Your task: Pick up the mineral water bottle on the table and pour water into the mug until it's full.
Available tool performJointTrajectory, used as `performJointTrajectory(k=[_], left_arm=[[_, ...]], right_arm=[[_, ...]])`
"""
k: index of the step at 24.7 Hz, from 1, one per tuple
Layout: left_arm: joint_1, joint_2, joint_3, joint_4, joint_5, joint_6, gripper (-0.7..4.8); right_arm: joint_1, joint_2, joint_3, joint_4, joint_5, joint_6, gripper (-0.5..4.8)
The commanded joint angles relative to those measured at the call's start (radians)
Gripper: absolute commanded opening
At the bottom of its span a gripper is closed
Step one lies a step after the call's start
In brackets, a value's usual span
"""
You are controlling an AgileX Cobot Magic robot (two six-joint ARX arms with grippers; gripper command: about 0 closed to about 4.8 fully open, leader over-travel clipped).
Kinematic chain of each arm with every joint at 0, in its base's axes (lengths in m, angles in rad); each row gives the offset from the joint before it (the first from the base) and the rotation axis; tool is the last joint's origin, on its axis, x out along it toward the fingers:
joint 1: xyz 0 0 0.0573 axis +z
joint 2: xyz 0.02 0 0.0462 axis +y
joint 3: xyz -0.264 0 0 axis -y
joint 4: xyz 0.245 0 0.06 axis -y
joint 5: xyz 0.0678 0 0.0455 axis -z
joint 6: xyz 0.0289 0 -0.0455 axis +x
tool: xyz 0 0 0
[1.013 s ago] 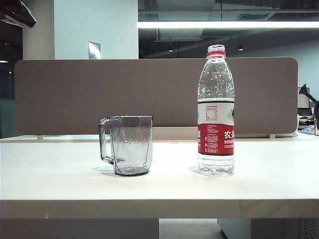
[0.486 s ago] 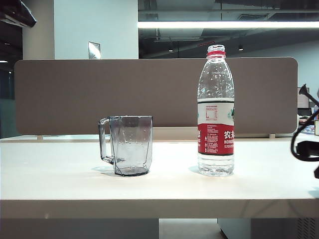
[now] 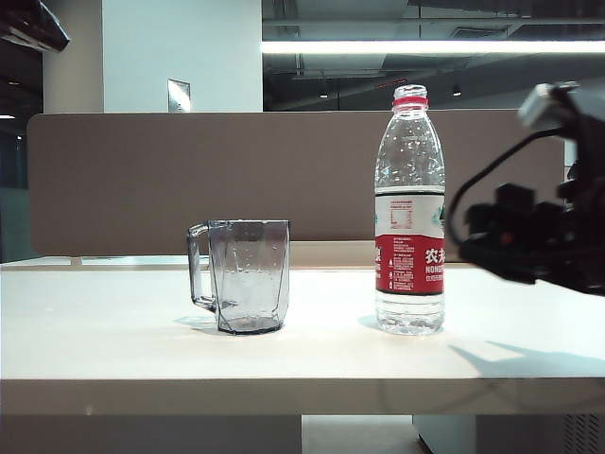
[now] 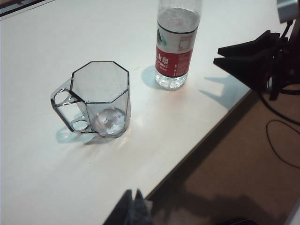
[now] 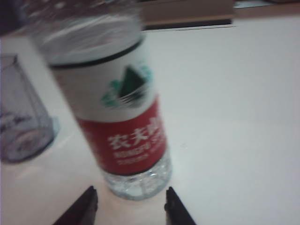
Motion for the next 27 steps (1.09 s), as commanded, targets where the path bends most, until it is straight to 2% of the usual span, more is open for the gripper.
performJointTrajectory(k=[1,7,27], left_arm=[[0.0,-0.002,0.003,0.011,0.004,0.003,-0.05],[0.0,-0.001,0.003,0.011,0.005,0.003,-0.05],[0.0,-0.002,0.003,0.011,0.004,0.003,-0.05]], right_arm=[[0.011,0.024,0.034,0.017,0.0,-0.072,2.98],[0.01,0.069,0.095,0.012,0.0,-0.072,4.42],[0.01,0.312,0.376,0.013,-0.015,-0.072,4.41]])
